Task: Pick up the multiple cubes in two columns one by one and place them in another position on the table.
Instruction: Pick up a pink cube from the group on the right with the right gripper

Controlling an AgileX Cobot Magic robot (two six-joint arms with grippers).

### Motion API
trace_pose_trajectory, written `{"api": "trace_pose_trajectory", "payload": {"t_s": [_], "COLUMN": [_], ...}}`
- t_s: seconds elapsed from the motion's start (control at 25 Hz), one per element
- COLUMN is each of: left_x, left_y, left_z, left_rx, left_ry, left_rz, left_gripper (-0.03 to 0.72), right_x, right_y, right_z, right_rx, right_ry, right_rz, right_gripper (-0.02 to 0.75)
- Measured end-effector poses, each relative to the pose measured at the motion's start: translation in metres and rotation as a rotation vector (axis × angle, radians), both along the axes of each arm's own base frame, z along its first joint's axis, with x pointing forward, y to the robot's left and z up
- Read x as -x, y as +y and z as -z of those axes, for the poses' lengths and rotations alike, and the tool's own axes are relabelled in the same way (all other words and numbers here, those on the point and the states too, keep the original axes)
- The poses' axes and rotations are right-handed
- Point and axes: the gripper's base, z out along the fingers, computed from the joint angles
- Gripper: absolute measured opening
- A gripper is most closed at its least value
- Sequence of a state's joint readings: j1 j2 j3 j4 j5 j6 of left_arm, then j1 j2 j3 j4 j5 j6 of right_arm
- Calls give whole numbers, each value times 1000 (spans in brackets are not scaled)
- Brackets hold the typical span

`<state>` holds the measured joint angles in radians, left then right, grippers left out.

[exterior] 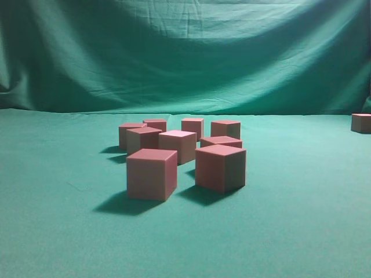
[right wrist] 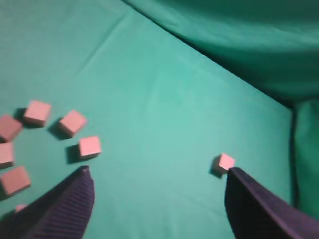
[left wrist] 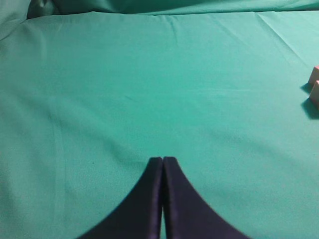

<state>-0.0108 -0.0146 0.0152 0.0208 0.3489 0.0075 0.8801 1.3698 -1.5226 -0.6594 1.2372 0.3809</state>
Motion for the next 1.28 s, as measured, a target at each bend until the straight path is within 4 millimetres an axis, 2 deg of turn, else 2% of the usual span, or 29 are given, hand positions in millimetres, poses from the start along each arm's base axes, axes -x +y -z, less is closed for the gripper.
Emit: {"api": "trace_pose_trajectory", "payload": {"t_s": [0.2, 0.28, 0.44, 0.56, 0.76, 1.0, 1.04, 1.08, 1.16, 1.2, 1.28], "left_x": [0, 0, 0, 0, 0, 0, 0, 0, 0, 0, 0], "left_y": [0, 0, 0, 0, 0, 0, 0, 0, 0, 0, 0], "left_z": [0, 0, 0, 0, 0, 0, 0, 0, 0, 0, 0], "left_rx": [0, 0, 0, 0, 0, 0, 0, 0, 0, 0, 0], "left_ry": [0, 0, 0, 0, 0, 0, 0, 0, 0, 0, 0], "left_rz": [0, 0, 0, 0, 0, 0, 0, 0, 0, 0, 0], "left_gripper": [0, 0, 0, 0, 0, 0, 0, 0, 0, 0, 0], "right_x": [-35, -47, -71, -89, -121, -165, -172, -172, -186, -199, -210], "right_y": [-56, -79, -109, -124, -137, -147, -148, -148, -154, -161, -170], "right_z": [5, 12, 34, 51, 80, 144, 153, 153, 173, 191, 210], "right_rx": [-58, -109, -202, -229, -219, -216, -221, -221, -232, -248, -250], "right_ry": [63, 129, 281, 349, 377, 483, 483, 483, 475, 446, 435], "right_rz": [251, 343, 438, 493, 534, 577, 575, 575, 577, 575, 574], "right_gripper": [533, 533, 533, 533, 533, 533, 533, 533, 533, 533, 533]}}
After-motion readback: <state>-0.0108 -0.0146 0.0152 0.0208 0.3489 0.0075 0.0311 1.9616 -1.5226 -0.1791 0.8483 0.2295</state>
